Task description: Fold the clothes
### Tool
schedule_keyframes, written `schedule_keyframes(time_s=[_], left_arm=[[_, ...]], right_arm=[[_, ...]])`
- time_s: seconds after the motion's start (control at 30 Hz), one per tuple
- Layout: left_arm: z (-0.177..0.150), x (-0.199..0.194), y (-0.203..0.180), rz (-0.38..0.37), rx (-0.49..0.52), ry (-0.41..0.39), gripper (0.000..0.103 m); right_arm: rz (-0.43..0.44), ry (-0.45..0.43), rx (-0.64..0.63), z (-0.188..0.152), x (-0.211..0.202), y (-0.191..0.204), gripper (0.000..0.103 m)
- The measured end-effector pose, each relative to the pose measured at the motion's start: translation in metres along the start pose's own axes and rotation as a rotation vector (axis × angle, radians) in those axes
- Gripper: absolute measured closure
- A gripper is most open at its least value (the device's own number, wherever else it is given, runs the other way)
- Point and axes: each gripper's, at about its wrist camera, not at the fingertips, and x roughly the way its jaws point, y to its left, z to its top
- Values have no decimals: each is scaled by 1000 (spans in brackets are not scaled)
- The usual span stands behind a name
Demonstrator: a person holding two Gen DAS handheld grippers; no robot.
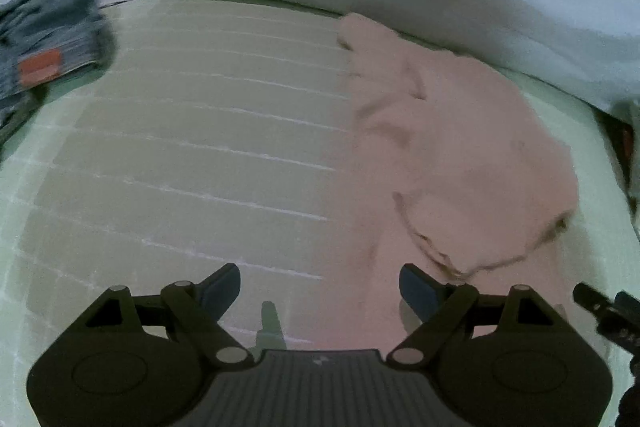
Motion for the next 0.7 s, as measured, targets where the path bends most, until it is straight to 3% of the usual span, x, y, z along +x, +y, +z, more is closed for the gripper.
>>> schedule_keyframes(time_s=[0.1, 0.23, 0.4, 0.43, 0.47, 0.57, 0.7], left_arm=[[1, 0, -18, -49, 42, -31, 19], [6, 12, -42, -129, 113, -6, 35], [13, 35, -66, -199, 160, 48, 64], [14, 39, -69, -206, 164, 60, 80], [15, 44, -72, -203, 164, 75, 88], [16, 53, -73, -212, 160, 90, 96], [17, 49, -66, -243, 144, 52, 98]], right_arm=[[-59, 34, 38, -13, 3, -14, 8], [-102, 61, 83, -24, 2, -28, 8], [-143, 90, 103, -37, -2, -37, 8], [-148, 96, 106, -40, -3, -38, 8], [-155, 101, 109, -42, -3, -40, 8], [-168, 113, 124, -45, 0, -45, 8], [-175, 122, 149, -46, 4, -47, 8]])
